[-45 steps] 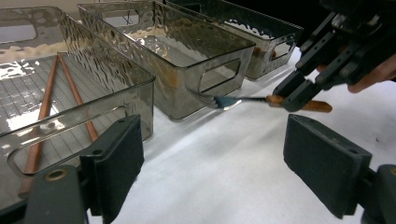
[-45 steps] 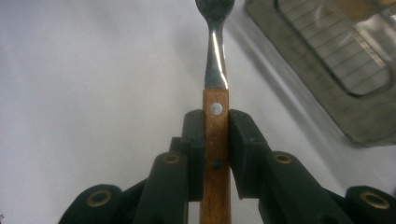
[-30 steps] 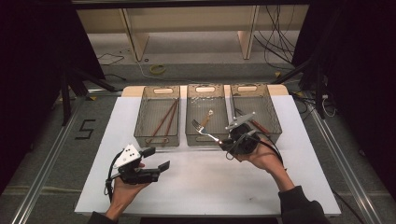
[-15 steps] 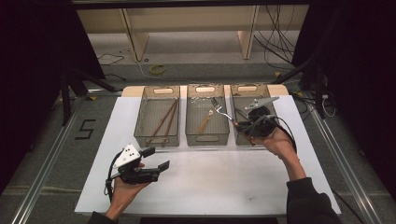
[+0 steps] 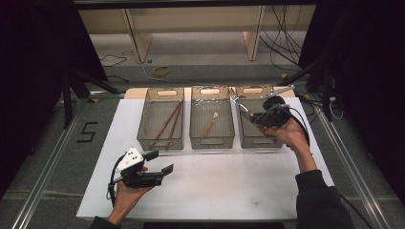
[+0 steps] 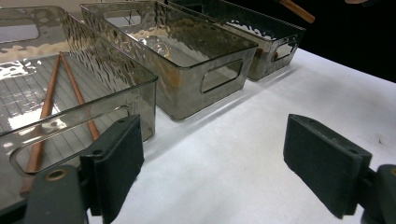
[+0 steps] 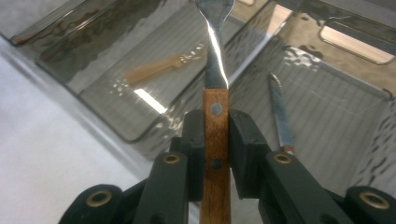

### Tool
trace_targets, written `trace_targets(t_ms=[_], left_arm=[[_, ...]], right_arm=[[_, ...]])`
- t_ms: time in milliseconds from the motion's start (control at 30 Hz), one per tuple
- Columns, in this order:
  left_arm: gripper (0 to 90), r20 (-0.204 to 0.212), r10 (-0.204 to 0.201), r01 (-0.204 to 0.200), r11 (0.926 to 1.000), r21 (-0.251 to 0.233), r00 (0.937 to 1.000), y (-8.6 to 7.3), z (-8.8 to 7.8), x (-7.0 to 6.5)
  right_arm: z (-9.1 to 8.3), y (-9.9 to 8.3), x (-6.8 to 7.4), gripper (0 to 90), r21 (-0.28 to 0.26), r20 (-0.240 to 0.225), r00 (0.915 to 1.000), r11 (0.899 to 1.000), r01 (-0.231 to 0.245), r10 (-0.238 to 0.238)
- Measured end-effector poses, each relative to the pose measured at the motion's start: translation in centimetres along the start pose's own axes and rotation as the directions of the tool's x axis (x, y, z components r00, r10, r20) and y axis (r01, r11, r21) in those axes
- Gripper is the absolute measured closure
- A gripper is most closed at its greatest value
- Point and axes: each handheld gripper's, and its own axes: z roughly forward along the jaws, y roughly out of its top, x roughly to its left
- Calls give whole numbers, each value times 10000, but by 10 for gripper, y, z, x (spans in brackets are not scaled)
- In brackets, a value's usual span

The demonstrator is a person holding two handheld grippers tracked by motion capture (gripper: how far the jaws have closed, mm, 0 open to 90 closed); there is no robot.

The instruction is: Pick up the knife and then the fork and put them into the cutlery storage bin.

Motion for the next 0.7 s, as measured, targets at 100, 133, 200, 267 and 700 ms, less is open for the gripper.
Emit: trace_targets(t_ms=[100, 133, 200, 267, 700], left_arm=[[195, 0, -18, 18, 10000, -7, 10000, 0, 0, 0], [195, 2, -11, 11, 10000, -5, 10000, 0, 0, 0], [194, 6, -23, 23, 10000, -15, 10000, 0, 0, 0], [195, 9, -21, 21, 10000, -9, 10000, 0, 0, 0], [195, 7, -2, 2, 10000, -7, 10000, 0, 0, 0]], right_arm=[[2, 3, -6, 778, 136, 213, 9997, 9998, -134, 131], [2, 4, -9, 778, 134, 250, 9996, 9998, -163, 160], [3, 5, -15, 778, 177, 362, 9988, 9993, -343, 336], [4, 6, -20, 778, 217, 476, 9978, 9987, -470, 460], [15, 5, -42, 778, 504, 952, 9889, 9916, -1192, 1141]])
